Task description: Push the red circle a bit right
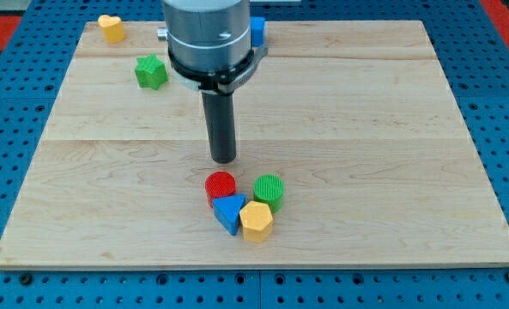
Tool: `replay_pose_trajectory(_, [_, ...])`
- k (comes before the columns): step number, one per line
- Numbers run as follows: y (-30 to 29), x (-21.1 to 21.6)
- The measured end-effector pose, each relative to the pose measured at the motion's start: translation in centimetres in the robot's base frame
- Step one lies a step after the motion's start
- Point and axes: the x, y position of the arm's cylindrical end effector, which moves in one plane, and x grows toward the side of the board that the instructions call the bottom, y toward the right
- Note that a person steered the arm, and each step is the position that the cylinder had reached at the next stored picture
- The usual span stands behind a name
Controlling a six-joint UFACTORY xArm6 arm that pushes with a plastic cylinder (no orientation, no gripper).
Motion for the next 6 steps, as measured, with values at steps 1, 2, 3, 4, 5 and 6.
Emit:
replay_pose_trajectory(1, [-0.9, -0.1])
replay_pose_trajectory(2, [-3.4, 1.1])
replay_pose_trajectory(3, [-5.8, 2.6])
replay_pose_trajectory(4, [-5.9, 4.2])
replay_pose_trajectory(5, [-5.5, 4.6])
replay_pose_trajectory(6, [-4.2, 4.7])
